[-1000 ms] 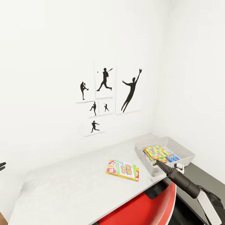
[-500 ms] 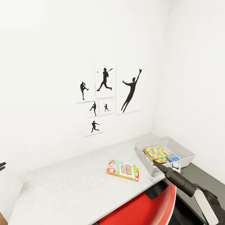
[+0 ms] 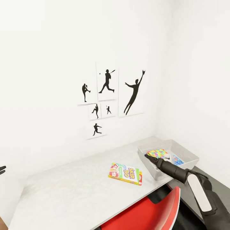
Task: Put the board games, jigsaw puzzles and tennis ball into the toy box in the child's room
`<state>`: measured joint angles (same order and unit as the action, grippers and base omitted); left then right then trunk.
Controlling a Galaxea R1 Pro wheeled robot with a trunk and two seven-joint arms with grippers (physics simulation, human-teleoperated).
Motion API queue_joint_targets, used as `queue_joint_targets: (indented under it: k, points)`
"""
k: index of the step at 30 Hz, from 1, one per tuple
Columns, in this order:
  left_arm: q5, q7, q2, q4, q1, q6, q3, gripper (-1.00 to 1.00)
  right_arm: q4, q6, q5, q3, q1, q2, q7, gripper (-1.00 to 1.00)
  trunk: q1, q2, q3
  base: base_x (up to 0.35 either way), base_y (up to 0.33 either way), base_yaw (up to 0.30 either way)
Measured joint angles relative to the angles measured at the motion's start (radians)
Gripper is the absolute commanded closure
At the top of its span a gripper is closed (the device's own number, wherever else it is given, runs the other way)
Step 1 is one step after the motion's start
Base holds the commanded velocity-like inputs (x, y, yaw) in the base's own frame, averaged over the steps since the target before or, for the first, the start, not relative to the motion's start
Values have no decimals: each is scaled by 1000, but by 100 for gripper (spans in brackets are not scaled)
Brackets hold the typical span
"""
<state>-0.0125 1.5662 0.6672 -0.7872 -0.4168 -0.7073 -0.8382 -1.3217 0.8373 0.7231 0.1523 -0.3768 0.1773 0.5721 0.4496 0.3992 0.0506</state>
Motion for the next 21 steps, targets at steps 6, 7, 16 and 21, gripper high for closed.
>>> queue_joint_targets:
  k: [6, 7, 16, 21]
  points:
    - [0, 0, 0, 0, 0, 0, 0, -100, -32, 95, 8, -6, -133, -81, -210, -100, 0, 0, 0, 0, 0, 0]
    - [0, 0, 0, 0, 0, 0, 0, -100, -33, 108, 9, -7, -156, -96, -245, -100, 0, 0, 0, 0, 0, 0]
    - [0, 0, 1, 0, 0, 0, 0, -100, 48, 180, -13, -62, -382, -259, -644, -100, 0, 0, 0, 0, 0, 0]
    - [0, 0, 1, 0, 0, 0, 0, -100, 235, 165, -14, -92, -520, -341, -901, -100, 0, 0, 0, 0, 23, 0]
